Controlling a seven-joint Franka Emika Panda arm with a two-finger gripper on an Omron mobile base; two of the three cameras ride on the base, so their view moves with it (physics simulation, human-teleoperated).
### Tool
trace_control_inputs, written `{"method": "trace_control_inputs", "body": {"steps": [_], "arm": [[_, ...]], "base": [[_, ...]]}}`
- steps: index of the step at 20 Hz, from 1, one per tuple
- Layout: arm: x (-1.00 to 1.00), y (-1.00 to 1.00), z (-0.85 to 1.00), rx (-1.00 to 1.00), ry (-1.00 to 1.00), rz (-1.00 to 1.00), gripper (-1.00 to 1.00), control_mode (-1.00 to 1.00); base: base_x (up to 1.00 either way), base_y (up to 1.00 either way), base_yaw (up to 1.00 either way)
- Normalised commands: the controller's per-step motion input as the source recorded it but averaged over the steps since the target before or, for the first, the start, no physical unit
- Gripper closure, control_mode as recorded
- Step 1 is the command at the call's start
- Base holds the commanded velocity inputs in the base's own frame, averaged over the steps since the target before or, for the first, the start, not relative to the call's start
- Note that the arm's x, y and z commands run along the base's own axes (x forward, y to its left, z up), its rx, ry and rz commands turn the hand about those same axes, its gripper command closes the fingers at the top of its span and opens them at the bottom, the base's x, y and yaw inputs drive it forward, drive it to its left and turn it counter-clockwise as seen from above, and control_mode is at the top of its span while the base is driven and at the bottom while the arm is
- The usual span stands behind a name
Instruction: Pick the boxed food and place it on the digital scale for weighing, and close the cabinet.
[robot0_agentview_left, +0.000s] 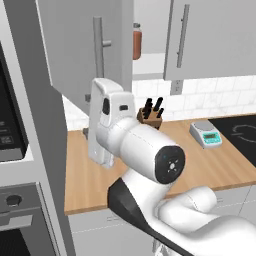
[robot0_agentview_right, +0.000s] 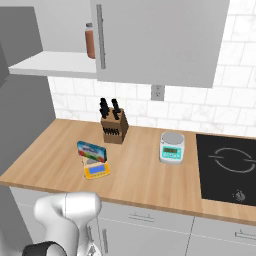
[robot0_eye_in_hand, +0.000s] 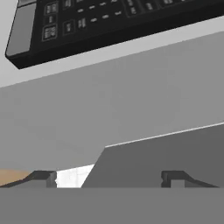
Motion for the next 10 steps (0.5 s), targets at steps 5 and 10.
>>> {"method": "trace_control_inputs", "body": {"steps": [5, 10], "arm": [[1.00, -1.00, 0.00, 0.05, 0.13, -0.10, -1.00, -1.00], [1.00, -1.00, 0.00, 0.04, 0.12, -0.11, -1.00, -1.00]], "base": [[0.00, 0.00, 0.00], [0.00, 0.00, 0.00]]}}
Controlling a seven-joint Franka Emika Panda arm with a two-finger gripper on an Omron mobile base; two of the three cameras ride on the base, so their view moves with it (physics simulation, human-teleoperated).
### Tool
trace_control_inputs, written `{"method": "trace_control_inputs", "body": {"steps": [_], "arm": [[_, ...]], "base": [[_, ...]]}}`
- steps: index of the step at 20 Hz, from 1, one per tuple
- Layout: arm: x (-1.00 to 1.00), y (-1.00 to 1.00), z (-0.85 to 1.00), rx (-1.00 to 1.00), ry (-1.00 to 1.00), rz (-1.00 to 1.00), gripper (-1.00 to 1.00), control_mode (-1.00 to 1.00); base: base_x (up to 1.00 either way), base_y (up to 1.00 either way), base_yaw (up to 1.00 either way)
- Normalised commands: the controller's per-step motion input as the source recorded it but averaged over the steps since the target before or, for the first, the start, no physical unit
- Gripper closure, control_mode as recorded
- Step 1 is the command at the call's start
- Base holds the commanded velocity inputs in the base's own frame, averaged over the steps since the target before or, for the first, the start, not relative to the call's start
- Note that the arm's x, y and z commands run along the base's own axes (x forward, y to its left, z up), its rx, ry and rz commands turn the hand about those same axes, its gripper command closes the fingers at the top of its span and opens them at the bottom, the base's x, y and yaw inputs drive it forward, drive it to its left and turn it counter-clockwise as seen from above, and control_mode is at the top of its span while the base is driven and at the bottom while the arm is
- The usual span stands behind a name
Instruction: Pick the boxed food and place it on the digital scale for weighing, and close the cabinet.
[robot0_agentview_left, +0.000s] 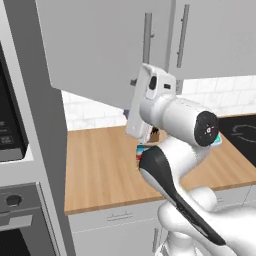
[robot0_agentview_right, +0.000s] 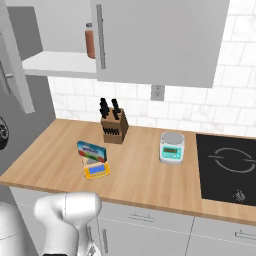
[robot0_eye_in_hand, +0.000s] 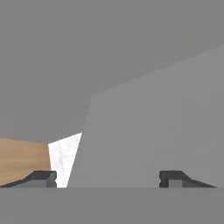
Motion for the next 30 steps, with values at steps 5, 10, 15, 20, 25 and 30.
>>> {"method": "trace_control_inputs", "body": {"steps": [5, 10, 15, 20, 25, 30], "arm": [[1.00, -1.00, 0.00, 0.05, 0.13, -0.12, -1.00, -1.00], [1.00, -0.83, 0.00, 0.03, 0.03, -0.11, -1.00, -1.00], [1.00, -0.51, 0.00, 0.05, 0.00, -0.05, -1.00, -1.00], [1.00, -0.45, 0.00, 0.04, 0.00, -0.03, -1.00, -1.00], [0.91, -0.44, -0.02, 0.03, 0.00, -0.01, -1.00, -1.00], [0.90, -0.30, -0.16, 0.00, 0.00, -0.01, -1.00, -1.00]], "base": [[0.00, 0.00, 0.00], [0.00, 0.00, 0.00], [0.00, 0.00, 0.00], [0.00, 0.00, 0.00], [0.00, 0.00, 0.00], [0.00, 0.00, 0.00]]}}
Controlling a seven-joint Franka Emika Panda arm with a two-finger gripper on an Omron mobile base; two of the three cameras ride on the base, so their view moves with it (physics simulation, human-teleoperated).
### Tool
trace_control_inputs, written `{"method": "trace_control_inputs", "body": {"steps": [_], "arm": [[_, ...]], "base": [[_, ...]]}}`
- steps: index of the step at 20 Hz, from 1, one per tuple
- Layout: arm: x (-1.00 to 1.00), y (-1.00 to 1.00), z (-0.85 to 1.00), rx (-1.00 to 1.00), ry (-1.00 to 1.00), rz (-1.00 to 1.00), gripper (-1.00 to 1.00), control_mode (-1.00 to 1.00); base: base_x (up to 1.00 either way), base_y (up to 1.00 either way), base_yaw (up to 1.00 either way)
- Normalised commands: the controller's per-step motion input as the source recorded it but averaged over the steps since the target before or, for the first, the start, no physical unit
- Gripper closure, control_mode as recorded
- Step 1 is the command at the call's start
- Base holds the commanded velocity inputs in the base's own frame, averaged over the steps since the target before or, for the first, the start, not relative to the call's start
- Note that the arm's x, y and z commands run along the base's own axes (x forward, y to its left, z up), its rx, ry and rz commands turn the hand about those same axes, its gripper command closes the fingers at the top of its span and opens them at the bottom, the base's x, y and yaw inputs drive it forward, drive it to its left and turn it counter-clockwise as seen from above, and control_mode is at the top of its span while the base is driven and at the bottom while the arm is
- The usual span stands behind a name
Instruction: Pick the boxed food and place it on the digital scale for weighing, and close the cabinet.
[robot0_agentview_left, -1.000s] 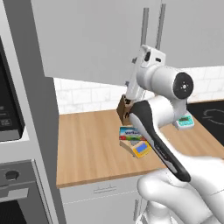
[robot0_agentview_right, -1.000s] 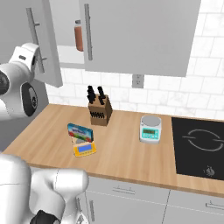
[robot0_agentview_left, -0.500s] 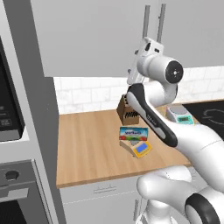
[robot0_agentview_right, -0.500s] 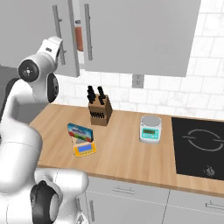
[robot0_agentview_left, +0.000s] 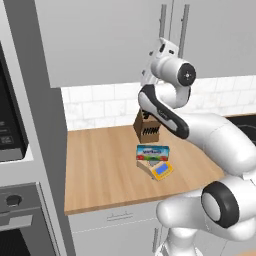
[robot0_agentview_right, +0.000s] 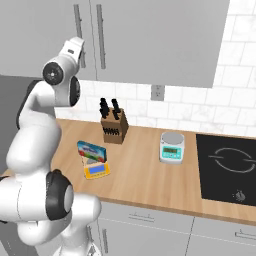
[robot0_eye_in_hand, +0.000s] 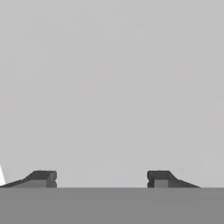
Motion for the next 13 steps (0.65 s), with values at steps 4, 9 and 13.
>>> {"method": "trace_control_inputs", "body": {"steps": [4, 9, 13], "arm": [[0.94, -0.25, -0.24, 0.00, 0.00, 0.00, -1.00, -1.00], [0.87, -0.18, -0.52, 0.00, 0.00, 0.00, -1.00, -1.00], [0.66, -0.14, -0.73, 0.00, 0.00, 0.00, -1.00, -1.00]], "base": [[0.00, 0.00, 0.00], [0.00, 0.00, 0.00], [0.00, 0.00, 0.00]]}}
